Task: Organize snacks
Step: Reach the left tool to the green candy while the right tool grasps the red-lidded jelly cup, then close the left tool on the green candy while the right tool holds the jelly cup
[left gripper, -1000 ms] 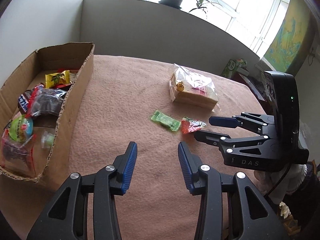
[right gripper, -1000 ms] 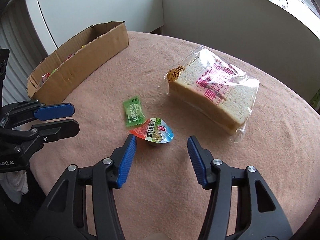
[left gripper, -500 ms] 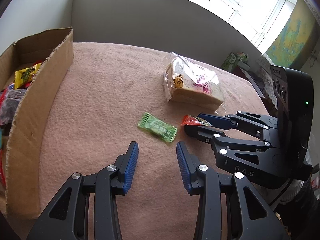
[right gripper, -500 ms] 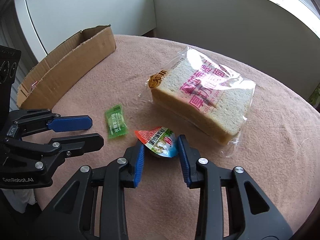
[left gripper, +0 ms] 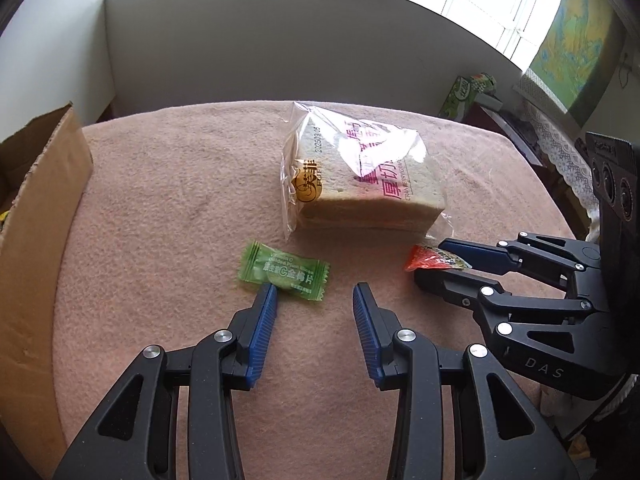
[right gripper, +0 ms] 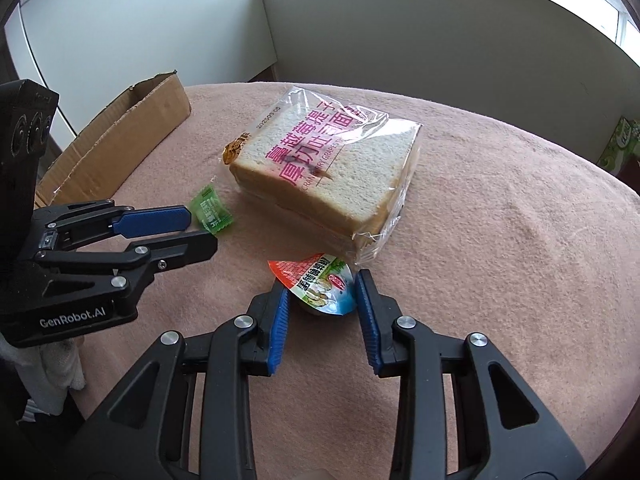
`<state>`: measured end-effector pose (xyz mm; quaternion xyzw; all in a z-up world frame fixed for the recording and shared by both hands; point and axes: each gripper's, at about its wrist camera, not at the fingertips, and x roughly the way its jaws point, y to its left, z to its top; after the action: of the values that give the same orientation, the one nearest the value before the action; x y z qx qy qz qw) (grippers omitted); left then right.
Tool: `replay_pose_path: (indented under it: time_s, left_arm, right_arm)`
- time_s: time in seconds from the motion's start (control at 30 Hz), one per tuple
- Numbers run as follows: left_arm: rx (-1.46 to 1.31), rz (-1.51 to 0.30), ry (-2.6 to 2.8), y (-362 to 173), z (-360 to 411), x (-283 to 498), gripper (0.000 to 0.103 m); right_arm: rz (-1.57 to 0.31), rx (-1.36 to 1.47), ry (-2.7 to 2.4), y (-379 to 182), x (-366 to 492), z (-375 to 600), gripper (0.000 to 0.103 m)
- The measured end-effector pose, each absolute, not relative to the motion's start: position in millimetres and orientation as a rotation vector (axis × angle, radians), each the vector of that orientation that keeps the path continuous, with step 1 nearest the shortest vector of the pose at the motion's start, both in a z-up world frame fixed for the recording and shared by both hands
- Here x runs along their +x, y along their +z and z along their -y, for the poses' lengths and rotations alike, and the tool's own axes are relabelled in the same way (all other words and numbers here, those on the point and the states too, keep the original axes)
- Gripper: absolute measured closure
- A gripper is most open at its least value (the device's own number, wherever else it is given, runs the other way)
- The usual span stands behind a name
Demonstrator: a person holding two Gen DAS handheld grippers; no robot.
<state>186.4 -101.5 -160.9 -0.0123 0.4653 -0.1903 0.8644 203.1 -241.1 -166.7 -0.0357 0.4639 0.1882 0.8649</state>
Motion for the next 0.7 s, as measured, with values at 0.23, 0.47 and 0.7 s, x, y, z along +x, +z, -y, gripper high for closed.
replay_pose_path:
  time_s: [0.23,0.47,0.7]
  left_arm:
    - [-0.142,-0.979,-0.366,-160,79,196,0.065]
    - [-0.134,-1.010,-0.404,-165,91,208,0.064]
    - [0.001,-0.986,-0.357,-164,120,215,0.062]
  right_arm:
    - [-0.965,-0.073,0.394,-168,204,239,0.070]
    - [-0.965,-0.060,0.396,-167,203,242,0.070]
    - [-0.960,-0.050,0.396,-166,204,246,0.070]
